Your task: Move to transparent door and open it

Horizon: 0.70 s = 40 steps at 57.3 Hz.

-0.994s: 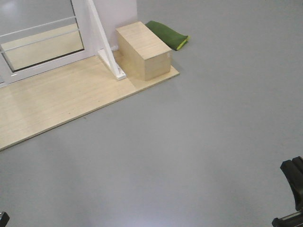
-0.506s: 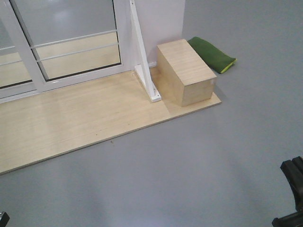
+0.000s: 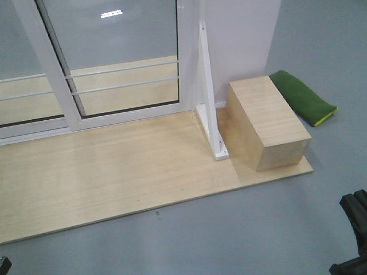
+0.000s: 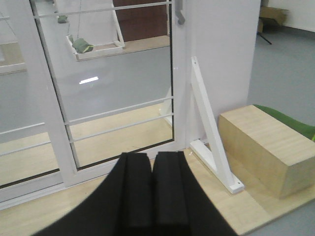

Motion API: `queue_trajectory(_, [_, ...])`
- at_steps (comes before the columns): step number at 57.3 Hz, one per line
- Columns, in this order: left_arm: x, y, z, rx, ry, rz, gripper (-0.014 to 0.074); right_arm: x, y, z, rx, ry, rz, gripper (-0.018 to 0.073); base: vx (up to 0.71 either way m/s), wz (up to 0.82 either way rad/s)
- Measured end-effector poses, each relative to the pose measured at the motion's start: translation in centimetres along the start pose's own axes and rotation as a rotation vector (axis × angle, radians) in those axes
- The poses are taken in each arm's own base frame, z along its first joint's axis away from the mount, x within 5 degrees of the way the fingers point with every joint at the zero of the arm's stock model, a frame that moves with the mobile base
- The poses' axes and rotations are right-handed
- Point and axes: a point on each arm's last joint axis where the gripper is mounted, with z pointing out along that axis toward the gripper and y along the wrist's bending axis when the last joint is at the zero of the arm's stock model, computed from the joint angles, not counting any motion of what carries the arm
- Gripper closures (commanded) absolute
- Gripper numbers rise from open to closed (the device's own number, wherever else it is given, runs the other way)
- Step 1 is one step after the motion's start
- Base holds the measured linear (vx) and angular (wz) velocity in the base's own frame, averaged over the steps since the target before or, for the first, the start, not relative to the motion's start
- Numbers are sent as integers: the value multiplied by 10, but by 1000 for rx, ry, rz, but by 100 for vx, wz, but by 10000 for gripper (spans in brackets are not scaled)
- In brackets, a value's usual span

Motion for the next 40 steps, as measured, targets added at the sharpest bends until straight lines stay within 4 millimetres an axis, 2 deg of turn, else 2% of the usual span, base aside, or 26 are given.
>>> queue_trajectory(40, [0, 0, 0, 0, 0, 0, 596, 0, 0, 0, 0, 0, 0, 559, 49, 28])
